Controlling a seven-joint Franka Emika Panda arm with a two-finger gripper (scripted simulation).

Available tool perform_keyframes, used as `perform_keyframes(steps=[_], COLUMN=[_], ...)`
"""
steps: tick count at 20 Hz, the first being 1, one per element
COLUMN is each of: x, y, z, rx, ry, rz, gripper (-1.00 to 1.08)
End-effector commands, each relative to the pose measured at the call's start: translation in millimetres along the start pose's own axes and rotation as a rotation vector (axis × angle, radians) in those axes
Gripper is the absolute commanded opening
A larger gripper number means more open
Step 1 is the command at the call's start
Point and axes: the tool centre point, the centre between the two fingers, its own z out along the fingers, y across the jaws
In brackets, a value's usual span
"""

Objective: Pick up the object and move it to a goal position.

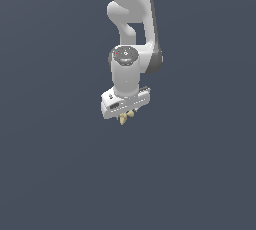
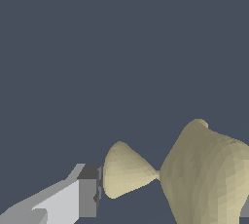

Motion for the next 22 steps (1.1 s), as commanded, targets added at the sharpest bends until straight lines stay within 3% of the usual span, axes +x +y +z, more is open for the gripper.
perform_keyframes(steps=[1,22], x=[-14,-130], y=[7,71], z=[-22,-213], rx=[0.000,0.003], ry=[0.000,0.002], rz=[0.000,0.000], gripper=[-1.00,-1.00])
